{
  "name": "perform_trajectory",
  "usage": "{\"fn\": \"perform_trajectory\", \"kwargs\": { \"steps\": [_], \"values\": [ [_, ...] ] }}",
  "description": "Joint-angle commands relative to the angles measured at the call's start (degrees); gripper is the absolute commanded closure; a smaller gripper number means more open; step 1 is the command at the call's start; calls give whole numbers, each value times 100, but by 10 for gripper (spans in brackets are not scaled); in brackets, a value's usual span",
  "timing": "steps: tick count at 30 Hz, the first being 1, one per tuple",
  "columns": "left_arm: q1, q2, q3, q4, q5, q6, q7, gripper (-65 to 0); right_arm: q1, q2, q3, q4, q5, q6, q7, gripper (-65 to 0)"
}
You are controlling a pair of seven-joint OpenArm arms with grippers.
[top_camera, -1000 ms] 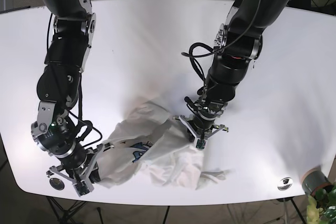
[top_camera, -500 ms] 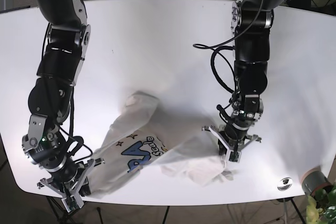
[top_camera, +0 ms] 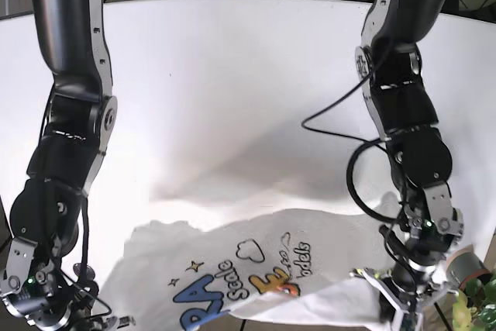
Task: Fold the T-shirt properly
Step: 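Lift the T-shirt with both grippers, stretching it between them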
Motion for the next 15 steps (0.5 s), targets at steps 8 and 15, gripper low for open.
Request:
{"fn": "perform_trajectory", "kwargs": {
  "steps": [8, 15],
  "values": [
    [-1519, -582, -507, -62, -34, -308, 392, 0, 1025, 440, -500, -252, 48, -52, 150, -19],
    [-1695, -829, -744, -325, -34, -405, 400, 0, 823, 511, -465, -50, 48, -52, 115, -19]
  ]
}}
